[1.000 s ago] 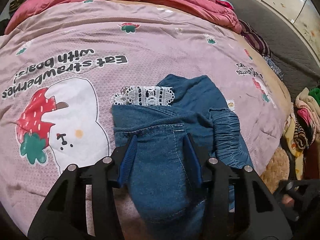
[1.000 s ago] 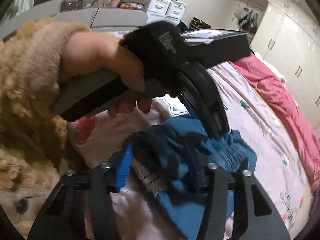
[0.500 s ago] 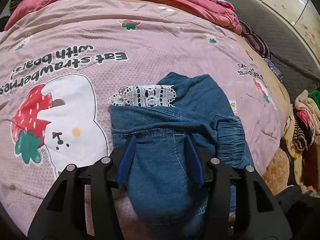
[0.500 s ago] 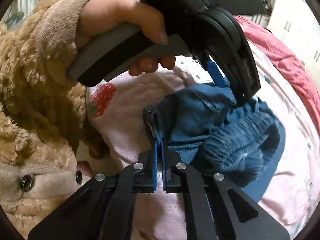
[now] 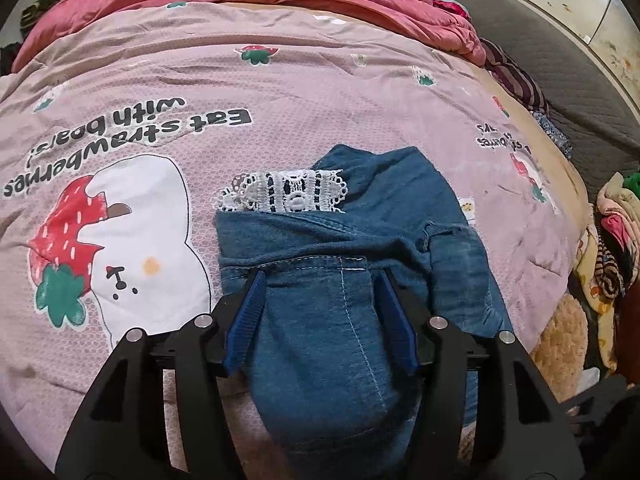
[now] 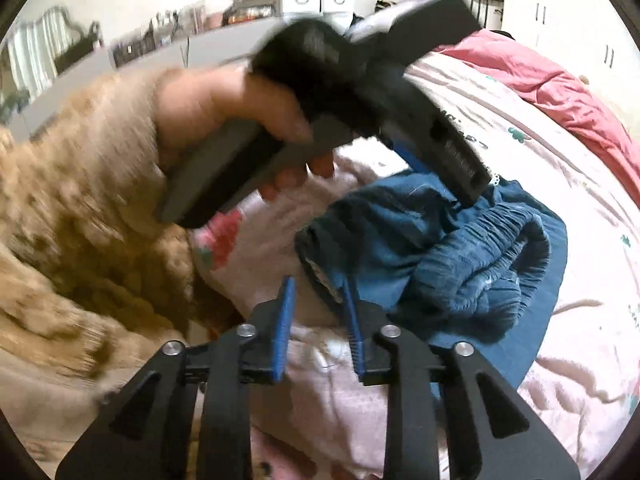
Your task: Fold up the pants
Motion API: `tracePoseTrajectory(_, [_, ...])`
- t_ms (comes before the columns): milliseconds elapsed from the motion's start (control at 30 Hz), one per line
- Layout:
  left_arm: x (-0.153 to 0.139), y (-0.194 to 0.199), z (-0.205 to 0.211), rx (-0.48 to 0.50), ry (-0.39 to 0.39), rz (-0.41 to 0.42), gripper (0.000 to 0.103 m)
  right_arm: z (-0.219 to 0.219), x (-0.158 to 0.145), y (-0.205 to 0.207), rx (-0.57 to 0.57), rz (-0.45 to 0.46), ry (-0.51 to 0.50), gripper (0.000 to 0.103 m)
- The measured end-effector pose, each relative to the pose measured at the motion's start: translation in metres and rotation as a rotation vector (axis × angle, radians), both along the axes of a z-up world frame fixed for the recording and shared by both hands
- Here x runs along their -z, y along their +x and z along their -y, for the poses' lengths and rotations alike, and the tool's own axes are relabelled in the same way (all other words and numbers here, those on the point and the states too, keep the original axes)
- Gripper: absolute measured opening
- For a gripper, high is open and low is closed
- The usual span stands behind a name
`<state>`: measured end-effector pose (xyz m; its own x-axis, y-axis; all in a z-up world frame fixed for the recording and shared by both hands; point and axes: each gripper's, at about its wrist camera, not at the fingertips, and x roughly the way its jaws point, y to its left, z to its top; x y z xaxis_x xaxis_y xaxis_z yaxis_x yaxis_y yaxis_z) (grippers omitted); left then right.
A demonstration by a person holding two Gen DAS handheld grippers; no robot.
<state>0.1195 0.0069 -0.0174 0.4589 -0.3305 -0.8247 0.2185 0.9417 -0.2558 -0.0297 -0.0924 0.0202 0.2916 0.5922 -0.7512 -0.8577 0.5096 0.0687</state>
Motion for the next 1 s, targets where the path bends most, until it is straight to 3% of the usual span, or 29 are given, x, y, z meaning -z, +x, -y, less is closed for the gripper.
tracePoseTrajectory(233, [0.0, -0.001, 0.001, -0.003, -0.001, 0.003, 0.052, 0.02, -0.018, 0.017, 0.124, 0.027, 0.06, 0.025])
tracePoseTrajectory(400, [0.0, -0.001, 0.001, 0.001, 0.0, 0.002, 0.053, 0.027, 0.014, 0.043, 0.227, -0.077, 0.013, 0.025])
tracePoseTrajectory(600, [0.001, 0.001, 0.001, 0.0, -0.009, 0.001, 0.056, 0.025, 0.043, 0.045, 0.253, -0.15, -0.038, 0.025])
tracePoseTrajectory(733, [-0.006, -0.004, -0.002, -0.009, -0.041, 0.033, 0.058, 0.032, 0.033, 0.041, 0.25, -0.15, -0.004, 0.028])
tracePoseTrajectory(1000, [-0.039, -0.025, -0.021, -0.077, -0.071, 0.115, 0.06, 0.066, 0.001, 0.032, 0.297, -0.124, 0.088, 0.046])
